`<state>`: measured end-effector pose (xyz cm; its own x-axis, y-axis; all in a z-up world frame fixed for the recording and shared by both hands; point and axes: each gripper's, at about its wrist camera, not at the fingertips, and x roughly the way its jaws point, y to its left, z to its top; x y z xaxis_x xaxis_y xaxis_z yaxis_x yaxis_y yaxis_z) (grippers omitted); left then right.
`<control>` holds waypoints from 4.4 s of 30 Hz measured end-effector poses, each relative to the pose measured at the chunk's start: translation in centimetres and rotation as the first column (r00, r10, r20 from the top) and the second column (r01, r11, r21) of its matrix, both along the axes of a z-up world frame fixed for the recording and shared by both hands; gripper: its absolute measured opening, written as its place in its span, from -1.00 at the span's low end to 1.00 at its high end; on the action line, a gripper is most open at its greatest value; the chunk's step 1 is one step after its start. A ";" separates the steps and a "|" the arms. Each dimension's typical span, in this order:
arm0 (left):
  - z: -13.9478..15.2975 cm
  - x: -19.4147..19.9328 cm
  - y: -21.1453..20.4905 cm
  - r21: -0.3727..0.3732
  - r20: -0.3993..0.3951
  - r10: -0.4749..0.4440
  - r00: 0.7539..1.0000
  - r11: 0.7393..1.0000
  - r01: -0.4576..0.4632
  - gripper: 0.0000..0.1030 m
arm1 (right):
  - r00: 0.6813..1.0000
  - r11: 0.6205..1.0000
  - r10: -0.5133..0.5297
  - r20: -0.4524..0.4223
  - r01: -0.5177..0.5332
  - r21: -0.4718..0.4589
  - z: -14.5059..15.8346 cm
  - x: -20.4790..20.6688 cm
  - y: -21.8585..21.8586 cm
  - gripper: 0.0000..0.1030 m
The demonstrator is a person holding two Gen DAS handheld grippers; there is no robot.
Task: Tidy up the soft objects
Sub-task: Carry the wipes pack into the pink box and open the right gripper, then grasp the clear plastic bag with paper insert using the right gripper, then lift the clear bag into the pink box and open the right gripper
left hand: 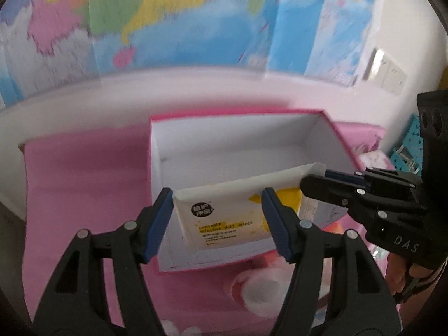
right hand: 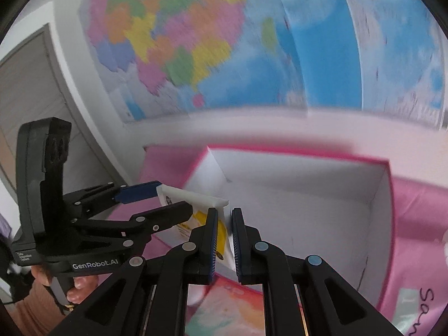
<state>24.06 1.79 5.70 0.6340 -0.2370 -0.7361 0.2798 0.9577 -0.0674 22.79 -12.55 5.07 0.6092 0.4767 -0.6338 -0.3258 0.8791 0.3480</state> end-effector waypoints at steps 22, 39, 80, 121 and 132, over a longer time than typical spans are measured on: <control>2.2 -13.5 0.6 -0.075 0.181 -0.167 0.969 0.980 0.183 0.60 | 1.000 0.999 -0.012 0.013 0.012 0.042 2.6 -11.0 -5.0 0.29; -6.0 -19.8 -5.3 -0.095 -0.058 -0.398 0.916 0.915 0.391 0.60 | 0.952 0.988 -0.140 -0.274 0.152 0.025 -6.2 -18.9 -10.7 0.38; -6.1 -15.9 -6.0 -0.224 -0.141 -0.375 0.916 0.914 0.340 0.57 | 0.999 0.976 -0.035 -0.007 0.036 0.215 -3.3 -20.7 -10.3 -0.86; -6.7 -15.0 -9.0 -0.246 -0.235 -0.412 0.880 0.901 0.356 0.20 | 0.986 0.947 -0.113 -0.122 0.144 0.287 -6.7 -19.4 -14.1 -0.87; 1.3 -12.9 -7.5 -0.133 -0.039 -0.353 0.935 0.929 0.345 0.17 | 0.996 0.964 -0.079 0.032 0.068 0.256 0.0 -16.0 -12.7 -0.83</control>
